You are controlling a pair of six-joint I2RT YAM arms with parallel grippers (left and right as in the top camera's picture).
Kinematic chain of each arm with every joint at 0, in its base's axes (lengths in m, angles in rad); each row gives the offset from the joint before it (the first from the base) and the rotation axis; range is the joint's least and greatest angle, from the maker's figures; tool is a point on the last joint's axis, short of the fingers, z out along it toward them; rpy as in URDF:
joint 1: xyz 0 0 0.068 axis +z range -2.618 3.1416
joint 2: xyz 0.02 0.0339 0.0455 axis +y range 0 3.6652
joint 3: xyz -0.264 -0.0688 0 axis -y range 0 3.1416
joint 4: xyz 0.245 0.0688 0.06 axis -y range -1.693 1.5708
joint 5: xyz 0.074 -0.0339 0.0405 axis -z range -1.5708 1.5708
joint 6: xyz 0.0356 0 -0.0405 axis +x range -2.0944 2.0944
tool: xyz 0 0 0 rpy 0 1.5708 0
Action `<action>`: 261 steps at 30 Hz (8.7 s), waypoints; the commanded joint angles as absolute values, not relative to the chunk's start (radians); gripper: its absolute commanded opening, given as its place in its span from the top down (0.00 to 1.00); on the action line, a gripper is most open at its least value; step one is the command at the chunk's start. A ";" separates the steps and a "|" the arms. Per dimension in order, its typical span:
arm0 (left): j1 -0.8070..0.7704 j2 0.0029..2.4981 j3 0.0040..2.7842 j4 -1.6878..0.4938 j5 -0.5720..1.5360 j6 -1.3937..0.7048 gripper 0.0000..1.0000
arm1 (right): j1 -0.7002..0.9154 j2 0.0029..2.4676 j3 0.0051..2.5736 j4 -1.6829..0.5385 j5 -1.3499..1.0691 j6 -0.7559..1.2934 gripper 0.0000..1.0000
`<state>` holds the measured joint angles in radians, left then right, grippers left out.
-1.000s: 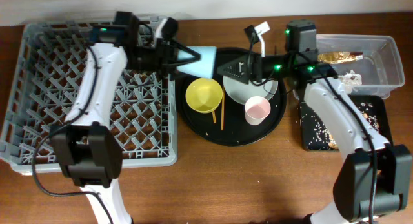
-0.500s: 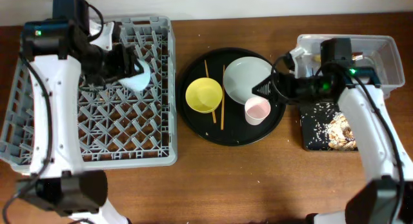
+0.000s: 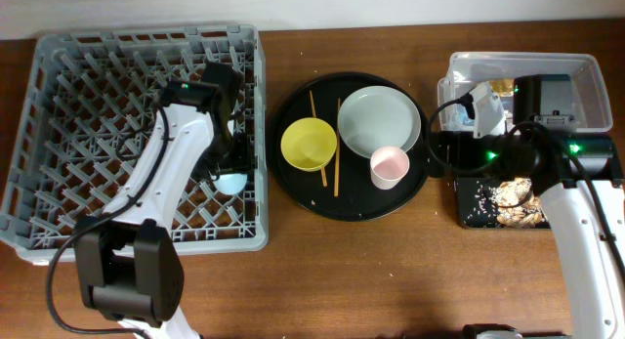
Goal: Sort waste into correct bins and load items into the dishwasher rack
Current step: 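Lift the blue cup and place it upside down in the dish rack, then grasp the pink cup with the right gripper and lift it, then hand the pink cup from the right gripper to the left gripper, then lower the pink cup upside down into the dish rack with the left gripper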
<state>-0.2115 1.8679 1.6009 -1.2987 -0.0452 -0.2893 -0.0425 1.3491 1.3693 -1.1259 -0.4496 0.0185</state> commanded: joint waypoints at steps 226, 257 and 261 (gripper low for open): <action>-0.250 2.031 1.898 -1.250 1.574 -0.051 0.54 | 0.117 1.619 1.148 0.050 -1.287 0.585 0.95; -0.038 2.014 2.292 -1.427 0.180 -0.126 0.67 | -0.137 1.605 1.148 -0.314 -1.050 0.408 0.02; -0.080 2.019 2.292 -1.420 0.056 -0.126 0.67 | -0.137 1.538 1.153 -0.666 -0.676 0.290 0.02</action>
<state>-0.0517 2.0293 2.2753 -1.4220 0.2264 -0.1242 -0.1371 1.6085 1.1515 -0.5697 -0.9886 0.4053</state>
